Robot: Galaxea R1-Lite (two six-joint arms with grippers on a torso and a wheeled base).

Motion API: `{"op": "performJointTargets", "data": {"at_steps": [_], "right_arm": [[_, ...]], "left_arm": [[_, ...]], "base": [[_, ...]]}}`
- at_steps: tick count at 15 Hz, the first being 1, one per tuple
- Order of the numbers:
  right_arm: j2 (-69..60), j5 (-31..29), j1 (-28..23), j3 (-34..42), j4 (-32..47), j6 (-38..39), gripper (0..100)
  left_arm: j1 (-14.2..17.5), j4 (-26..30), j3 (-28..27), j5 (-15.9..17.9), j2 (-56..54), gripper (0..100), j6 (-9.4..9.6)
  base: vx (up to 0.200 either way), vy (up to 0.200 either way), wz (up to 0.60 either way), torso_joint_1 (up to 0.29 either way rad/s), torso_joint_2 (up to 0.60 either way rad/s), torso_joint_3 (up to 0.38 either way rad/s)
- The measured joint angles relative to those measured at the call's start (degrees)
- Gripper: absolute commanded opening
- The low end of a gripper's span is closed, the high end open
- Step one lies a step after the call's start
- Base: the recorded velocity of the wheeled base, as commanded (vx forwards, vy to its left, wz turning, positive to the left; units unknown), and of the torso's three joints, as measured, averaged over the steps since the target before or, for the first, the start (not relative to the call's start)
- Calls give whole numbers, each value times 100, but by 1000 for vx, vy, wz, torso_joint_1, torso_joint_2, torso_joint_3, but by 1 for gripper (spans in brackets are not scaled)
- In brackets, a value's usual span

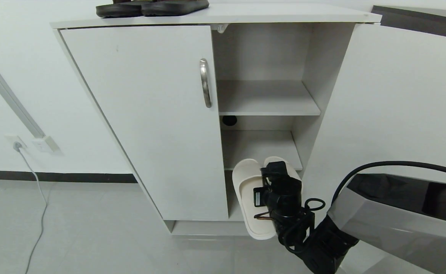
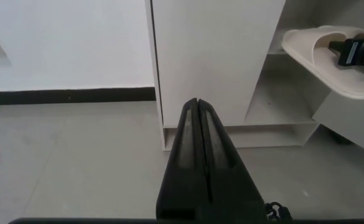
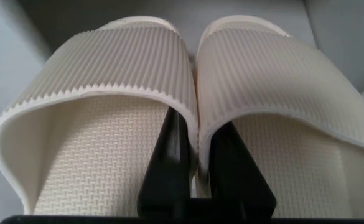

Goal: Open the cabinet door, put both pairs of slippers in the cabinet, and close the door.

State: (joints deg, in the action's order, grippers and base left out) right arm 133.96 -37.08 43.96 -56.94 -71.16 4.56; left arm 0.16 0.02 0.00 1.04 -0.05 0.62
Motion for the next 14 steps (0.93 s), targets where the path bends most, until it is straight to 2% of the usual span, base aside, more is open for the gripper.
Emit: {"op": "performJointTargets", "data": {"at_steps": [5, 10, 14], "right_arm": [[178, 0, -6, -72, -17, -16, 0], [492, -17, -221, -892, 418, -18, 0], [820, -16, -427, -1908, 1273, 22, 0]], "left_arm": [[-2, 0, 0, 2, 0, 0, -2], [5, -2, 0, -4, 2, 0, -2], [-2, -2, 0, -9, 0, 0, -2]], "base": [[200, 0, 0, 3, 5, 3], [0, 0, 0, 0, 0, 0], [0, 0, 0, 0, 0, 0]]}}
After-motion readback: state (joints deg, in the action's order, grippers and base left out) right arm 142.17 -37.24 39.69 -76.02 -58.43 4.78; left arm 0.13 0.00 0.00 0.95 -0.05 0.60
